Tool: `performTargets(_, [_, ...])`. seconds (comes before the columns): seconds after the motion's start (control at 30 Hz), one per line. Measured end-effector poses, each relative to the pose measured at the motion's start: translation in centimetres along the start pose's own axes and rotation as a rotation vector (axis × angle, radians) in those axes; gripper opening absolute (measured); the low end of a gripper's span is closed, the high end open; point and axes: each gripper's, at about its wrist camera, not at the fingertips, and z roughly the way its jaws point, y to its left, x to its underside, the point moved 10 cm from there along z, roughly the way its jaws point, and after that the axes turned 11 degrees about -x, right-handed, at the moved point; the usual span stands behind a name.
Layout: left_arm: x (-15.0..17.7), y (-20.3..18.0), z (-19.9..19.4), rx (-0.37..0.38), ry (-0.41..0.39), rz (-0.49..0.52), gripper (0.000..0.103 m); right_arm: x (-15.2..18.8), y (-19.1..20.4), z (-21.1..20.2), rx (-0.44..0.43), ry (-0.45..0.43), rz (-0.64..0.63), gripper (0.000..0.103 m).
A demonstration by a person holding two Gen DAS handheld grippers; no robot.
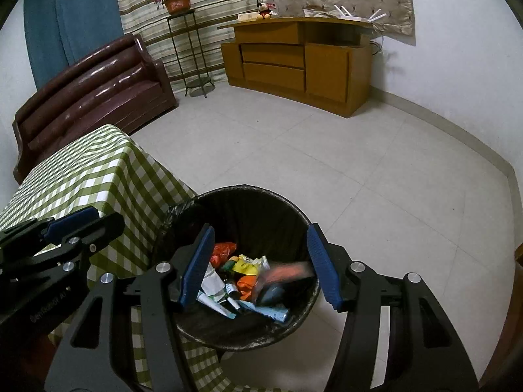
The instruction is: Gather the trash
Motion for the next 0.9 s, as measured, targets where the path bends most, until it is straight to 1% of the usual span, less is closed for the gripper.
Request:
performTargets(0.27, [0.0,0.1,-0.1,-0.002,-0.002,-0.009,0.041,0.0,-0.5,-0.4,0.008,-0.003,0.012,0.057])
performTargets(0.43, [-0.1,0.1,-0.2,-0.001,-0.006,-0.013,0.045,0.3,-0.9,-0.7,0.017,-0.002,0.026,0.057])
performTargets(0.63, [-0.3,0.0,-0.6,0.003,-0.016,-0.021,0.056,0.4,-1.0,-1.2,0.034,0.001,0.041,0.058])
performTargets(0.73, [-0.3,0.0,-0.8,0.001,-0.021,-0.021,0.063,0.6,-1.1,-1.6,0.047,-0.001,0.043,0.064])
performTargets(0.9, [-0.3,0.2,-1.4,-0.004,-0.037,-0.026,0.070,0.5,-0.9,-2.9,0.069,-0.011,0.038,0.065])
